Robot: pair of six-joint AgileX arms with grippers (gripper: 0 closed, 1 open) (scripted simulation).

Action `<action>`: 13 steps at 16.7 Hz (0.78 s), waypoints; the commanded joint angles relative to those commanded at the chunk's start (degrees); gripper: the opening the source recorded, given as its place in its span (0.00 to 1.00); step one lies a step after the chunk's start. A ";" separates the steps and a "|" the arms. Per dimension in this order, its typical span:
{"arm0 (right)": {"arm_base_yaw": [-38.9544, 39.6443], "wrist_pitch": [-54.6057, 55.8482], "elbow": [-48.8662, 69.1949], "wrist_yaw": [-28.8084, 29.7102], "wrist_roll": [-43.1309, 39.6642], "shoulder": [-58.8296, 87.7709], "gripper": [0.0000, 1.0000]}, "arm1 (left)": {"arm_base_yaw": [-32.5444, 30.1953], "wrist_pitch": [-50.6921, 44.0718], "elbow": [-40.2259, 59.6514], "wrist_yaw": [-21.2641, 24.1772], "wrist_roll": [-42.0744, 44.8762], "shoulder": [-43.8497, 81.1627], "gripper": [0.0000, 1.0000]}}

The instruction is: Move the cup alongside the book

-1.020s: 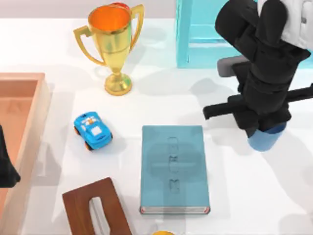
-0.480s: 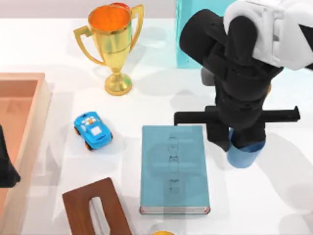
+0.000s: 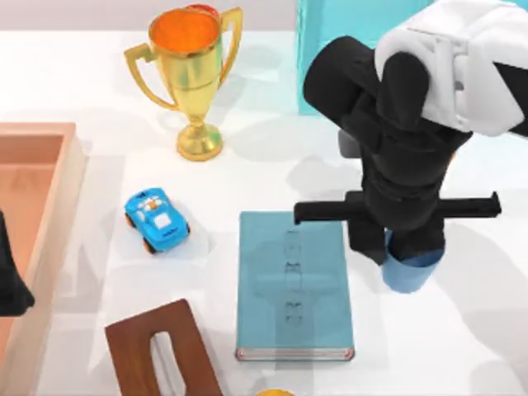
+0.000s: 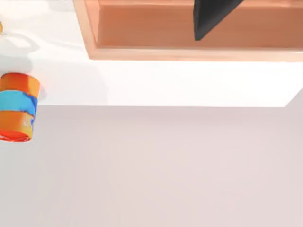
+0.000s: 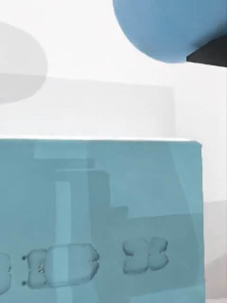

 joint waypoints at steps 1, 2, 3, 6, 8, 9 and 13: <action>-0.11 2.14 -1.96 0.00 -0.21 0.09 0.00 | 0.00 0.00 0.00 0.00 0.00 0.00 1.00; -0.24 4.59 -4.02 -0.02 -0.38 0.18 0.00 | 0.00 0.00 0.00 0.00 0.00 0.00 1.00; -0.37 6.89 -6.03 -0.04 -0.53 0.26 0.00 | 0.00 0.00 0.00 0.00 0.00 0.00 1.00; -0.64 10.34 -9.40 0.00 -0.81 0.39 0.00 | 0.00 0.00 0.00 0.00 0.00 0.00 1.00; -0.64 10.39 -9.45 0.00 -0.81 0.39 0.00 | 0.00 0.00 0.00 0.00 0.00 0.00 1.00; -0.64 10.39 -9.45 0.00 -0.81 0.39 0.00 | 0.00 0.00 0.00 0.00 0.00 0.00 1.00; -0.64 10.39 -9.45 0.00 -0.81 0.39 0.30 | 0.00 0.00 0.00 0.00 0.00 0.00 1.00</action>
